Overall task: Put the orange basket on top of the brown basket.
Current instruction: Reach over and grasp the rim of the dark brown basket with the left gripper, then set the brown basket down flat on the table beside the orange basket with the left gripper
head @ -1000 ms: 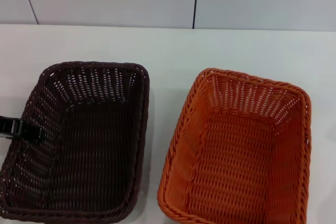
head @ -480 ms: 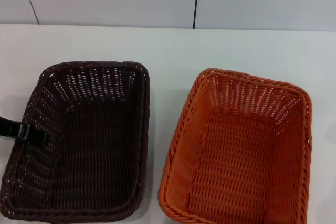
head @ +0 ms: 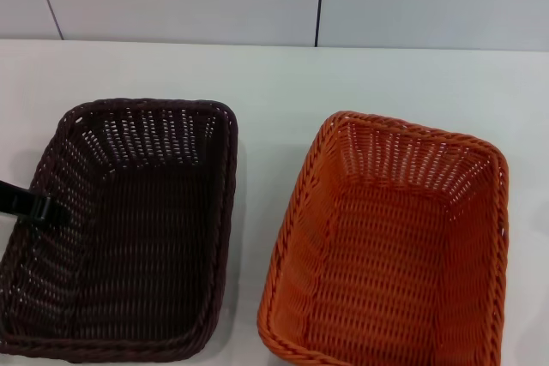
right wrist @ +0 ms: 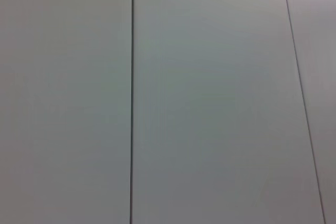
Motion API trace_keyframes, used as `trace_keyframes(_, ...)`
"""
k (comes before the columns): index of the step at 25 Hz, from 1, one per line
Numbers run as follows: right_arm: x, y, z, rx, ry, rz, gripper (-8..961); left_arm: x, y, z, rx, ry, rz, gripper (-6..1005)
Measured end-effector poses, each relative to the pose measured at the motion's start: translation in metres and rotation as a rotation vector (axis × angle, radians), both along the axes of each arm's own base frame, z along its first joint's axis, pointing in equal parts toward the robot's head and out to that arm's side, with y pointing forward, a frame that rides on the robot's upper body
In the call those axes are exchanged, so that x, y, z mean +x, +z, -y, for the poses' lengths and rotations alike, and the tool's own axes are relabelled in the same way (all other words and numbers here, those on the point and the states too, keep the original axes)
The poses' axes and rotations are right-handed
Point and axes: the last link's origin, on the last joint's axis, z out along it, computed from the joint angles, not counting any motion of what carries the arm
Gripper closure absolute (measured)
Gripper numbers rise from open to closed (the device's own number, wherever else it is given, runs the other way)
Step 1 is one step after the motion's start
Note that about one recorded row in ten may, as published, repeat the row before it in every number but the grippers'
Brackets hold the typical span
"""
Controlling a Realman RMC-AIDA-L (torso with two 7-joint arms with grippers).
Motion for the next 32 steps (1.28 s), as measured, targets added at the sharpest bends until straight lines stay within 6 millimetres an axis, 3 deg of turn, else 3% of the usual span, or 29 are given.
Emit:
trace_keyframes(8,0.001,0.0,0.001,0.004,-0.006,-0.007,350,0.002,0.012,-0.005,-0.041,-0.077,-0.016,822)
trace_keyframes(14,0.002,0.0,0.001,0.009,-0.01,-0.01,349,0.001,0.032,-0.011,-0.079,-0.195,0.054,827)
trace_keyframes(18,0.008,0.003,0.005,0.022,-0.03,-0.016,350,0.003,0.06,-0.025,-0.112,-0.327,0.113,831)
trace_keyframes(22,0.013,0.005,0.009,0.038,-0.051,-0.033,350,0.007,0.069,-0.031,-0.127,-0.38,0.111,835)
trace_keyframes(23,0.017,0.006,0.012,0.053,-0.069,-0.038,350,0.016,0.079,-0.039,-0.172,-0.469,0.103,836)
trace_keyframes(26,0.022,0.007,0.015,0.068,-0.088,-0.033,350,0.029,0.085,-0.045,-0.24,-0.576,0.083,839)
trace_keyframes(28,0.029,0.007,0.021,0.089,-0.118,-0.036,350,0.029,0.085,-0.045,-0.24,-0.576,0.083,841)
trace_keyframes(30,0.032,0.007,0.023,0.095,-0.131,-0.044,350,0.059,0.077,-0.056,-0.425,-0.763,-0.015,842)
trace_keyframes(32,0.038,0.007,0.027,0.103,-0.16,-0.068,349,0.065,0.073,-0.058,-0.467,-0.797,-0.038,842)
